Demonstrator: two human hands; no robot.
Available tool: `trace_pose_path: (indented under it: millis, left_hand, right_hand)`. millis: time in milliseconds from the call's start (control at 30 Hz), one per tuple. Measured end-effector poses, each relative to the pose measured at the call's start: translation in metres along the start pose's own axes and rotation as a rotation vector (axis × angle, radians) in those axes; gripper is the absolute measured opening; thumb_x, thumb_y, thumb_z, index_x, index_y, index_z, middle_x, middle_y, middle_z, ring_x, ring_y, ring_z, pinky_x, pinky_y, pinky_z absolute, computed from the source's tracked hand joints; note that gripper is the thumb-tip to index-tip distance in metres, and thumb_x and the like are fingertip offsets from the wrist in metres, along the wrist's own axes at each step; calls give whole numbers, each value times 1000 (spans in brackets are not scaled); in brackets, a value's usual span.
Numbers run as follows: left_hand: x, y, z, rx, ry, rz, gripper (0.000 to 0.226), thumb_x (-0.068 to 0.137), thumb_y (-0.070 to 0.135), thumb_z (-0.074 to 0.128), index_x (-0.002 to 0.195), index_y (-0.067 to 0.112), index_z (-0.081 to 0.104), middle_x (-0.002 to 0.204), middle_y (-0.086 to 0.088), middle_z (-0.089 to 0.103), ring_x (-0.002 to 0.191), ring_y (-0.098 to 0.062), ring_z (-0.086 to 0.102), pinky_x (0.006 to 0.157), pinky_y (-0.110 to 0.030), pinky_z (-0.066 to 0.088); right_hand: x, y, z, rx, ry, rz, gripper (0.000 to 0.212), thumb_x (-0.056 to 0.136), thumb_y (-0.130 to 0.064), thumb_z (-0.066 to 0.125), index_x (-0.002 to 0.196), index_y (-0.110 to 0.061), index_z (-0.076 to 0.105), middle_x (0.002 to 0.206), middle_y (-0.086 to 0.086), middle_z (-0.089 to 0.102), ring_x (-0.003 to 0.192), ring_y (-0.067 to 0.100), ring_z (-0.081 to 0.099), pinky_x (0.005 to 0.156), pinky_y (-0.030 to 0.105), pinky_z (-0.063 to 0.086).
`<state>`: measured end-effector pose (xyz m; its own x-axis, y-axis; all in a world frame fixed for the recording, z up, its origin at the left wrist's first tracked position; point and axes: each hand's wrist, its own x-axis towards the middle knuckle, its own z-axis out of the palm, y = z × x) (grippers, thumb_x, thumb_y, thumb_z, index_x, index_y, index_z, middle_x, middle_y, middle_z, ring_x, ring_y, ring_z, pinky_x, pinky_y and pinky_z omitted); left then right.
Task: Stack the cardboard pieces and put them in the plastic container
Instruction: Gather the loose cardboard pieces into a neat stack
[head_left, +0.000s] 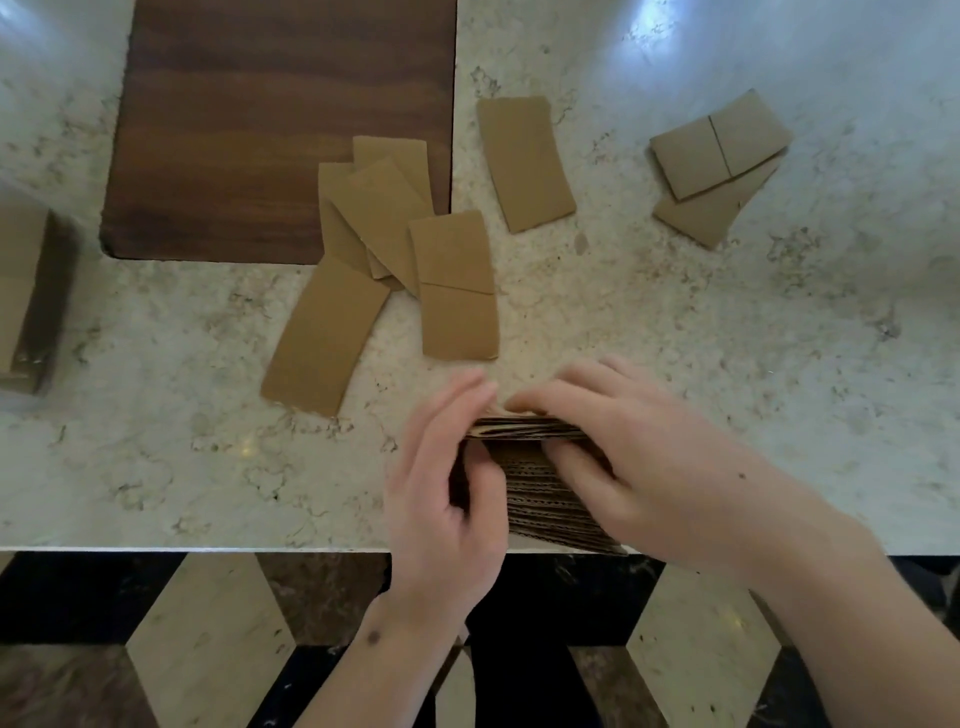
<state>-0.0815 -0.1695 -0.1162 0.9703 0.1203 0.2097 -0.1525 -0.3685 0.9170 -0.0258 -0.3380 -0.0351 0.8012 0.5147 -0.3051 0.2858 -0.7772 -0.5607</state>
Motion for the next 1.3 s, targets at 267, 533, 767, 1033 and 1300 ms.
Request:
trace_pose_path:
  millis: [267,533,767,1033,1300]
  left_hand:
    - [4,5,3,-215,69,-202,28,104,28,46,111,15,70,105,4,75,97,-14,70,85,-25,53]
    - [10,19,18,-220,253,-376,17,101,27,56,94,30,71,93,13,76,86,-6,72,74,-21,57]
    - [23,14,-13,-173,295,-250,21,105,21,55,97,35,69,92,10,77,86,-7,71,75,-19,55]
    - [16,-1,-20,-144,244,-324,20,103,26,51,98,29,70,93,9,74,87,-11,70,75,-20,54]
    - [8,-13,-41,-181,283,-309,26,106,26,48,101,33,72,94,7,76,86,-13,72,71,-36,59]
  right_hand:
    - [-36,6,53,903,528,222,52,90,-32,60,140,-20,57,134,-11,66,127,8,62,103,21,49]
    - [-5,-30,95,953,1010,375,24,89,-25,57,106,-12,68,104,-15,71,100,3,67,84,15,50]
    - [21,-47,91,924,1034,264,9,97,-21,58,94,-27,63,89,-15,67,81,-1,65,70,8,48]
    - [29,-42,97,745,869,360,22,97,-33,50,94,-18,65,86,-1,68,80,13,65,69,31,53]
    - [43,-59,101,681,816,243,18,97,-27,48,90,-19,62,81,-1,67,75,21,65,70,52,54]
